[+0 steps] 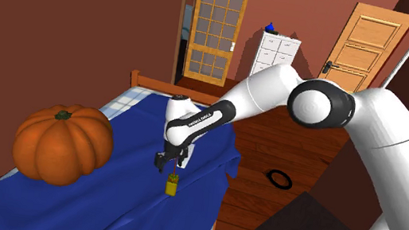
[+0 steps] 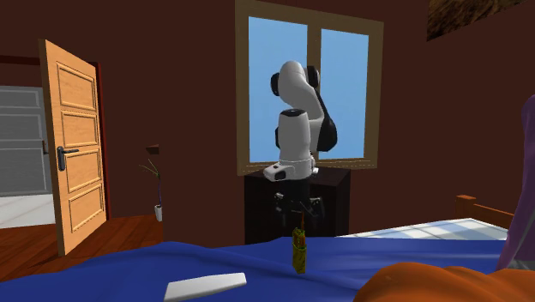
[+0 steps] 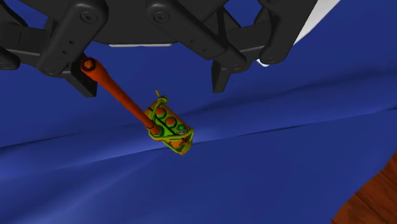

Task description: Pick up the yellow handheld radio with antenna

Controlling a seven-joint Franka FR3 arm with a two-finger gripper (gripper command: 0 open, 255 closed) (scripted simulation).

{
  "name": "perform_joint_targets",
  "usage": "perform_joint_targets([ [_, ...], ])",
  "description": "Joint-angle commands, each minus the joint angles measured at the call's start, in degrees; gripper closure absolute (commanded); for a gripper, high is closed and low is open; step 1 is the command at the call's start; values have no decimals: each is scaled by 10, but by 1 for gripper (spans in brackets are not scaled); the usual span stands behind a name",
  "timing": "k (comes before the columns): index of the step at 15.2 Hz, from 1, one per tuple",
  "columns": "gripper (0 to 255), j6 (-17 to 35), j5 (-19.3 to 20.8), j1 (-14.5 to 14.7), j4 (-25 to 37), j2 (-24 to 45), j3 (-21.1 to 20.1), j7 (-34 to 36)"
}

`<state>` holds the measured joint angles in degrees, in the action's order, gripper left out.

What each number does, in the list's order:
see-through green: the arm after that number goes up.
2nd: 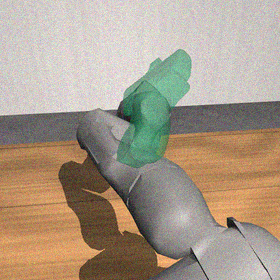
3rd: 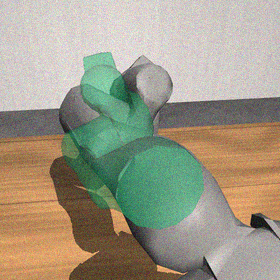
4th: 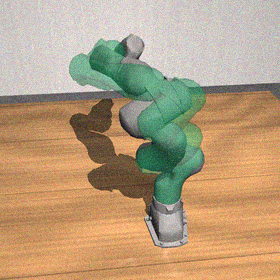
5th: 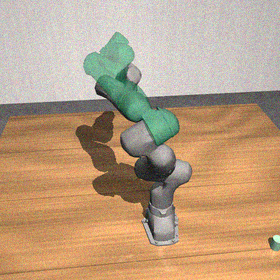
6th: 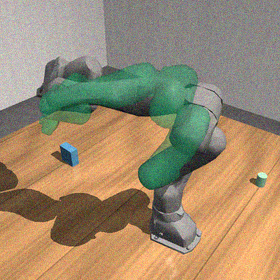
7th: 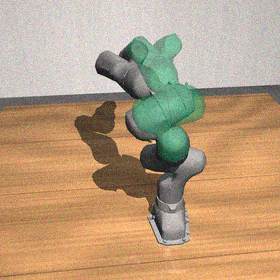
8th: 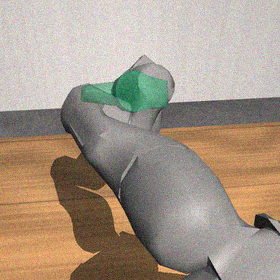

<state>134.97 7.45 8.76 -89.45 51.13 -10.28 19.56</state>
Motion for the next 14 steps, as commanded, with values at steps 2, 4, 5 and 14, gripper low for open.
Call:
perform_joint_targets([
  [2,0,3,2,3,25,28,3,0],
  [4,0,9,3,4,32,41,5,0],
  [5,0,13,4,5,35,48,6,0],
  [14,255,18,4,6,40,59,7,0],
])
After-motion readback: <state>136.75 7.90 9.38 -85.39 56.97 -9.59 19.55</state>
